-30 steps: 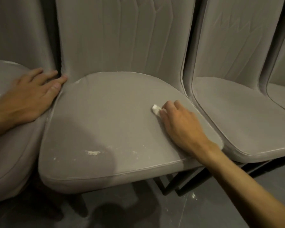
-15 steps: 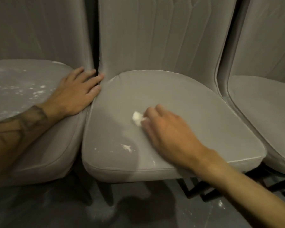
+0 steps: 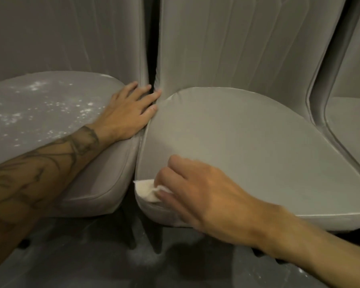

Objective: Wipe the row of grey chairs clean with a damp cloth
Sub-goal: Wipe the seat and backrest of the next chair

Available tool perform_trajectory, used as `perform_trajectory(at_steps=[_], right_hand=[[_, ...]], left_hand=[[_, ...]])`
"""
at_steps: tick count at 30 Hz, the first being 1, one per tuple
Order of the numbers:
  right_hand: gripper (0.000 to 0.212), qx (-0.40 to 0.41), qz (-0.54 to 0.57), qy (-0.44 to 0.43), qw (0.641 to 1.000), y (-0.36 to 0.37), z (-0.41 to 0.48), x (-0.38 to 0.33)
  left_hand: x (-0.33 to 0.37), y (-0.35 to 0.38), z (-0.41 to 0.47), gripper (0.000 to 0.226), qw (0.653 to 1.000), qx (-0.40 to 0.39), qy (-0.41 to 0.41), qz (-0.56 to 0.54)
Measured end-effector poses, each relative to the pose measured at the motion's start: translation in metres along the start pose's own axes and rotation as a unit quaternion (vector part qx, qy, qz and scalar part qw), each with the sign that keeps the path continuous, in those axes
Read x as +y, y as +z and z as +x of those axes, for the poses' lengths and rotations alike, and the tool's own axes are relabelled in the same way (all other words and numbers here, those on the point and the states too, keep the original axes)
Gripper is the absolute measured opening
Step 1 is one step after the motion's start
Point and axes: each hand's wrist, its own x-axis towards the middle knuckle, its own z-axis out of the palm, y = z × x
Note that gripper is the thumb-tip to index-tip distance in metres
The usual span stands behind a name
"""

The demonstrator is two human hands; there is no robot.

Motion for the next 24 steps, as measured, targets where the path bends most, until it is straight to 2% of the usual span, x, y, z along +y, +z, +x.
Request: perform_trajectory(at_steps=[2, 6, 8, 10, 12, 14, 18, 19, 21, 24], right_hand=[[0.026, 0.004, -0.022, 0.002, 1.000, -0.005, 0.007, 0.015], [0.031, 0.023, -0.088, 0.137, 0.986, -0.014, 0.055, 0.059], [0.028, 0.024, -0.084, 0.102, 0.991, -0.004, 0.063, 0.052], [0.022, 0.025, -0.039, -0.002, 0.999, 0.005, 0.048, 0.024], [0.020, -0.009, -0.009, -0.071, 0.997, 0.008, 0.029, 0.008], [0.020, -0.015, -0.023, -0.064, 0.998, 0.003, 0.033, 0.020], [0.029, 0.012, -0.094, 0.095, 0.991, -0.007, 0.071, 0.056], [0.029, 0.017, -0.106, 0.093, 0.990, -0.003, 0.072, 0.056], [0.025, 0.028, -0.089, 0.014, 0.996, 0.004, 0.058, 0.037], [0.021, -0.018, -0.029, -0.065, 0.997, 0.007, 0.029, 0.016]], left_hand=[[0.000, -0.001, 0.000, 0.054, 1.000, -0.002, -0.001, -0.003], [0.003, -0.002, 0.000, 0.055, 1.000, -0.009, -0.007, -0.014], [0.003, -0.002, -0.001, 0.055, 1.000, -0.005, -0.005, -0.010], [0.003, -0.002, -0.001, 0.054, 1.000, 0.001, -0.002, -0.009], [0.003, -0.001, -0.001, 0.054, 1.000, 0.004, -0.001, -0.010], [0.003, -0.001, -0.001, 0.054, 1.000, 0.001, -0.002, -0.011], [0.003, -0.001, -0.001, 0.054, 1.000, -0.006, -0.001, -0.023], [0.002, -0.001, -0.001, 0.054, 1.000, -0.006, 0.001, -0.025], [0.001, 0.000, -0.001, 0.055, 1.000, -0.005, 0.001, -0.022], [0.001, 0.000, -0.001, 0.057, 1.000, -0.006, 0.005, -0.013]])
